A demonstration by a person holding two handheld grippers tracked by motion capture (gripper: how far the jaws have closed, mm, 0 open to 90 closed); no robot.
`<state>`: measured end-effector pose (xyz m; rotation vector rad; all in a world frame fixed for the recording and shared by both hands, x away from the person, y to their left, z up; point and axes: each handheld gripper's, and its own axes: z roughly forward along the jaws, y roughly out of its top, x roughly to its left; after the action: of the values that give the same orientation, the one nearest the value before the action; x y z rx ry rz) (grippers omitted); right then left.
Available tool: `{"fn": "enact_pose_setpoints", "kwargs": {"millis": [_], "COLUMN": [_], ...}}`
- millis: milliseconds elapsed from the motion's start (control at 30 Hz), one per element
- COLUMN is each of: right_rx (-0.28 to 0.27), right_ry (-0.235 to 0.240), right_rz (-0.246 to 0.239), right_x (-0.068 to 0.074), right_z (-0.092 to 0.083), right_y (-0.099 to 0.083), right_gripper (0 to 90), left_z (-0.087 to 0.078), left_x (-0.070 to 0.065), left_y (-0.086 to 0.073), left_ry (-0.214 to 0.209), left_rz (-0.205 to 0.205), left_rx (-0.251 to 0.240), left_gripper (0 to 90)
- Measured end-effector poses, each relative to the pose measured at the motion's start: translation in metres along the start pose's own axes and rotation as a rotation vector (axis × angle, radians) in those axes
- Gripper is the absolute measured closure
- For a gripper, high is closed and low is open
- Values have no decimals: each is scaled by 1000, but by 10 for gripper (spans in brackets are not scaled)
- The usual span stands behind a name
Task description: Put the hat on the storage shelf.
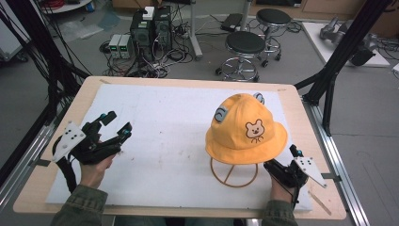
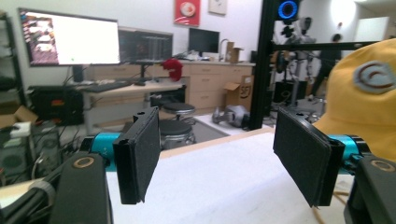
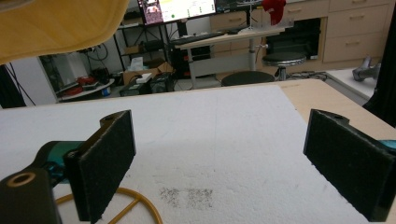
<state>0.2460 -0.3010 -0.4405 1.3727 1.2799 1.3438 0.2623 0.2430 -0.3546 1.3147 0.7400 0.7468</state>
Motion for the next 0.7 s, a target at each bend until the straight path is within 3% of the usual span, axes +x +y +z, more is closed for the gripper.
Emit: {"fn": "enact_pose_setpoints", "kwargs": {"millis": [100, 267, 433, 600, 700], "right_rx": [-3, 2, 2, 9, 11], "right_ry": [-1, -3, -5, -12, -14], "right_rz": [-4, -18, -18, -12, -12], "right_x": [0, 0, 0, 0, -1], "right_z": [1, 1, 1, 1, 1], "right_y": [0, 0, 0, -1, -1], "right_gripper": [80, 79, 80, 80, 80], "left_z": [-8, -22, -31, -50, -60], "left_x": [7, 11, 18, 32, 39], "left_y": [-6, -12, -16, -27, -34], "left_ry": [33, 100, 137, 249, 346], "left_rz": [-3, 25, 14, 20, 23], "left_rx": [16, 8, 15, 21, 23], "left_gripper": [320, 319, 314, 317, 320]}}
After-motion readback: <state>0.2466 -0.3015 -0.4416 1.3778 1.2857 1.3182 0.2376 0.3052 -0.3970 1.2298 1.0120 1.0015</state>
